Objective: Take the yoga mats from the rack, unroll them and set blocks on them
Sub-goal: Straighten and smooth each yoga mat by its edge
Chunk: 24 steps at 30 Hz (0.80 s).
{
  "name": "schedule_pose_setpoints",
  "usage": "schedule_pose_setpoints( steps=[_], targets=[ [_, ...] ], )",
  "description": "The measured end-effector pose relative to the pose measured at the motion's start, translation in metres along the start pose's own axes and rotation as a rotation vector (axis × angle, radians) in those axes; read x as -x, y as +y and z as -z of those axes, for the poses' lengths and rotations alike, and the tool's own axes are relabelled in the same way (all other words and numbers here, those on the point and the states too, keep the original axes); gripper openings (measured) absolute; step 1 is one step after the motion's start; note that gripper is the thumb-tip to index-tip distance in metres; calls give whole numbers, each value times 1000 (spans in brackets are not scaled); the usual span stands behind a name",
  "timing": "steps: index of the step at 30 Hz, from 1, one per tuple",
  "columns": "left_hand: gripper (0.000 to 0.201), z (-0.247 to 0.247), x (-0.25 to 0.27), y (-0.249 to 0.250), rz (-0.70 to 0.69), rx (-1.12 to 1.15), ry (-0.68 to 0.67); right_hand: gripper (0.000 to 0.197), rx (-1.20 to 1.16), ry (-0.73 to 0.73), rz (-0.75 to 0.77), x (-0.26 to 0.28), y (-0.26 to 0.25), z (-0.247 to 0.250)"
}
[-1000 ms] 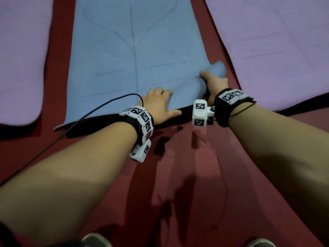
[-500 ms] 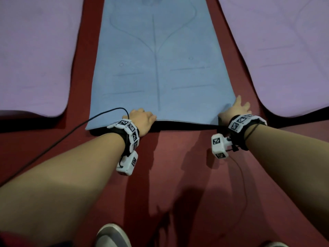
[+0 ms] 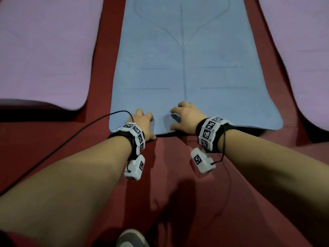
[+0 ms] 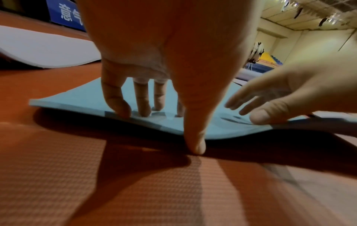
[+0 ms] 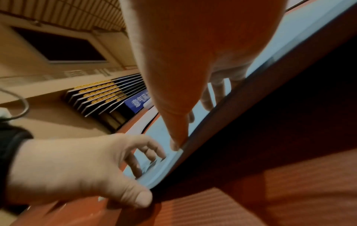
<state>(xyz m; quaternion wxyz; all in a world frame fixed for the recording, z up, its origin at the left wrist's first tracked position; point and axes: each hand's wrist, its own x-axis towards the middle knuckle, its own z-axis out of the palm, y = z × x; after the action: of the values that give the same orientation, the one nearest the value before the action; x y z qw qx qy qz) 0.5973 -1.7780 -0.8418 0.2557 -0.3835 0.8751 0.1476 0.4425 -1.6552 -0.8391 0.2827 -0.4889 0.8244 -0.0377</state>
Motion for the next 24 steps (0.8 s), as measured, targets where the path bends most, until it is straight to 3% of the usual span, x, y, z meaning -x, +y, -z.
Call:
schedule_pose_setpoints(
  steps=[4,7,9,13,19,24],
  targets=[
    [65,-1,-7,-17,-64,-49,3,60,145,-131,-9,-15,-44,0],
    [62,13,-5,-34,-114,-81,-47,66,233,-217,-85,-12,-71,4],
    [64,19,-2,-44,-74,-72,-77,67,307,-246,-63,-10,-78,2],
    [61,23,-4,-54,-3,-20,-83,47,343,-182,50,-18,-85,7],
    [59,31,-7,-60,75,-3,-11,37,301,-196,75,-41,-82,11],
    [61,49,10,-61,115,-60,23,41,364,-141,191,-35,-84,26]
  ],
)
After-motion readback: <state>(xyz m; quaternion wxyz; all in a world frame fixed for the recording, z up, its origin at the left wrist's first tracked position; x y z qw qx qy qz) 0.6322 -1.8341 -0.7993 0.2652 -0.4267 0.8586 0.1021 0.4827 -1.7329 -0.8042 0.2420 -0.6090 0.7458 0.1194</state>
